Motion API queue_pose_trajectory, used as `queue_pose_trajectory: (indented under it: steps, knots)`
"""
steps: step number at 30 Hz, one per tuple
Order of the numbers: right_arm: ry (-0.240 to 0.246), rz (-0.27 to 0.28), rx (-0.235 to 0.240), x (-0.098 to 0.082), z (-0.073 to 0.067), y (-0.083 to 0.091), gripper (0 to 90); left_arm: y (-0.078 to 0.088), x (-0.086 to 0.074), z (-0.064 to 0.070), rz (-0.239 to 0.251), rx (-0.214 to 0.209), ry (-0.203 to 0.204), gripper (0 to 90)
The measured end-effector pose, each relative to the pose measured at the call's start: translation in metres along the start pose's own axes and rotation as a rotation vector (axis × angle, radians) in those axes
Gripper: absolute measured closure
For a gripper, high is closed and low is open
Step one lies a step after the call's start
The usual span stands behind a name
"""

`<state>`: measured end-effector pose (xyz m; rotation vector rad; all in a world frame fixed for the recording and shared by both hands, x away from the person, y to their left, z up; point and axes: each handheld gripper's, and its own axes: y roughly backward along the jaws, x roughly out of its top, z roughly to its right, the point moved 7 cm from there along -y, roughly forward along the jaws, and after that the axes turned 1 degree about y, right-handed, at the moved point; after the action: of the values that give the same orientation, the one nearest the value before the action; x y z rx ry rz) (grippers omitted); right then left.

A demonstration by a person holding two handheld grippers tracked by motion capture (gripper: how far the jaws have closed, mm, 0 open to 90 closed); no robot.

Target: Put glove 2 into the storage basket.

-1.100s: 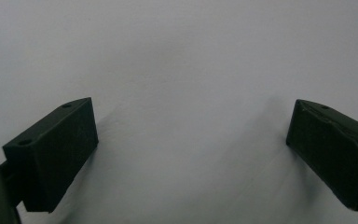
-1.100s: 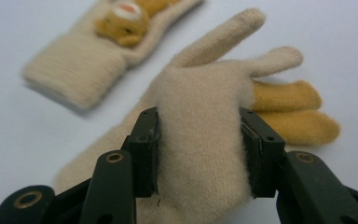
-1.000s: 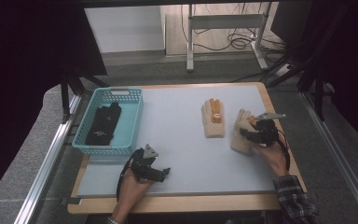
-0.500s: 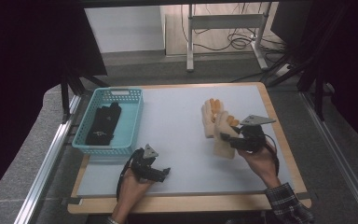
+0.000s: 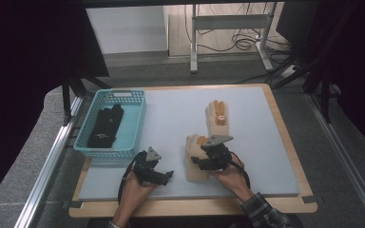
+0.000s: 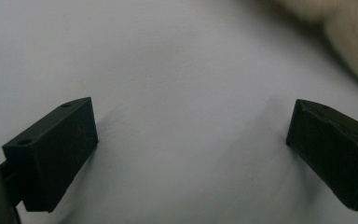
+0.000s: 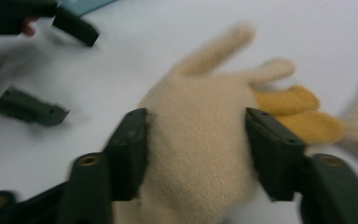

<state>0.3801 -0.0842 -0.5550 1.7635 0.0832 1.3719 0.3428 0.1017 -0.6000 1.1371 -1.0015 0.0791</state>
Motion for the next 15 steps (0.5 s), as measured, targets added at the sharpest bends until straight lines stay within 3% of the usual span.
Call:
queue_pose_trajectory:
  steps: [2,7,15]
  knots:
    - [-0.006,-0.017,0.008,-0.003,0.002,0.001,26.5,0.0,0.0,0.0,-0.001,0.0,0.0,2.0]
    - [-0.048,0.009,-0.024,-0.004,0.027,0.016,27.3,0.0,0.0,0.0,-0.002,0.001,-0.002,2.0]
    - [-0.084,0.005,-0.082,-0.014,0.063,0.027,53.1,0.0,0.0,0.0,-0.001,0.0,-0.004,2.0]
